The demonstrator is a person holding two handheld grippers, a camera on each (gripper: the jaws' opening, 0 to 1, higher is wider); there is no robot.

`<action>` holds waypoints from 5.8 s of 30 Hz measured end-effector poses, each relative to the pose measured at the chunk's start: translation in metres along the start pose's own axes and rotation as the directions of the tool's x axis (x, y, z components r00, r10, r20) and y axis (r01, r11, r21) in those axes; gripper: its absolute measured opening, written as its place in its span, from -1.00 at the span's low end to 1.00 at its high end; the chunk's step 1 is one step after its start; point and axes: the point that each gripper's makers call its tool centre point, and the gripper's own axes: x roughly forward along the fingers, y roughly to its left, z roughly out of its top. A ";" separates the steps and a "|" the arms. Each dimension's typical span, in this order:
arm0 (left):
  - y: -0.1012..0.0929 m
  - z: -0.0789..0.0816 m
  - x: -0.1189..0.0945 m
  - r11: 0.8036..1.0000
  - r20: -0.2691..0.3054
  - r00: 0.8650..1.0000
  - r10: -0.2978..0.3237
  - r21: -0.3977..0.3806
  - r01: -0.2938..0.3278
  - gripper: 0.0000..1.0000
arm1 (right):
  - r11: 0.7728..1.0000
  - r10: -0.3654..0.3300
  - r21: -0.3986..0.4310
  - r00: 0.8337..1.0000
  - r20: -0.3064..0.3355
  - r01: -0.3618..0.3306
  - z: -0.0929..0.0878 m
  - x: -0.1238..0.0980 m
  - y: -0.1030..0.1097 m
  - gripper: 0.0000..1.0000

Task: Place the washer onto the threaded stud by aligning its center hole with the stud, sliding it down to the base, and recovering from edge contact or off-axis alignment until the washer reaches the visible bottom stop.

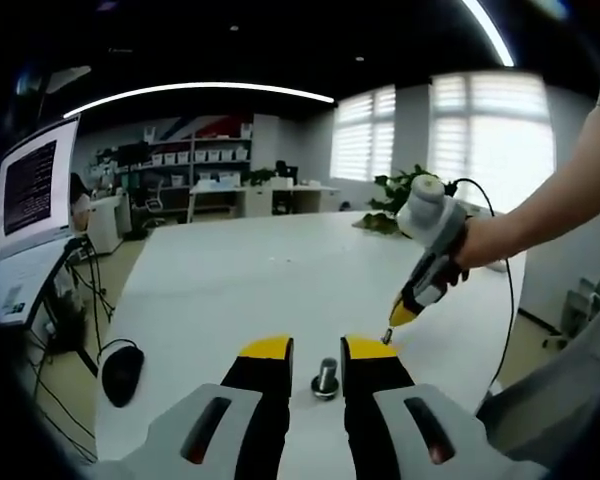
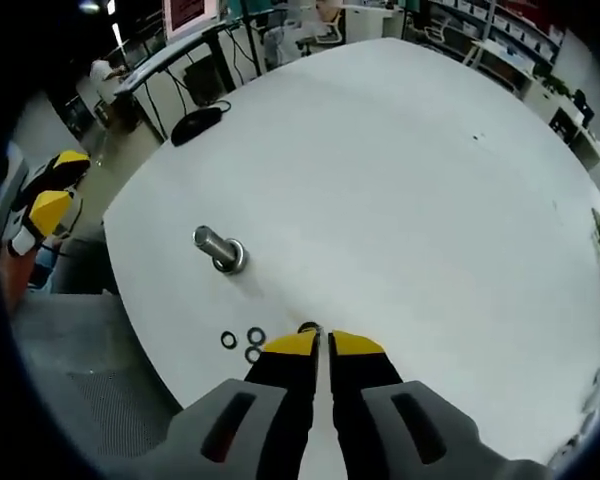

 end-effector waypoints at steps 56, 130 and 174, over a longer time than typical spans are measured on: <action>-0.007 0.004 0.000 1.000 0.014 1.000 -0.014 0.025 0.013 -0.66 | 0.994 0.054 -0.090 0.989 -0.140 -0.067 -0.052 0.048 0.065 -0.63; -0.004 -0.003 0.002 1.000 -0.015 1.000 -0.011 0.027 0.012 -0.67 | 0.891 -0.031 -0.445 0.963 -0.268 -0.095 -0.064 0.049 0.050 -0.91; -0.009 0.001 0.004 0.999 -0.006 1.000 -0.017 0.036 0.017 -0.68 | 0.994 0.021 -0.109 1.000 -0.012 -0.022 -0.015 -0.013 0.004 -0.93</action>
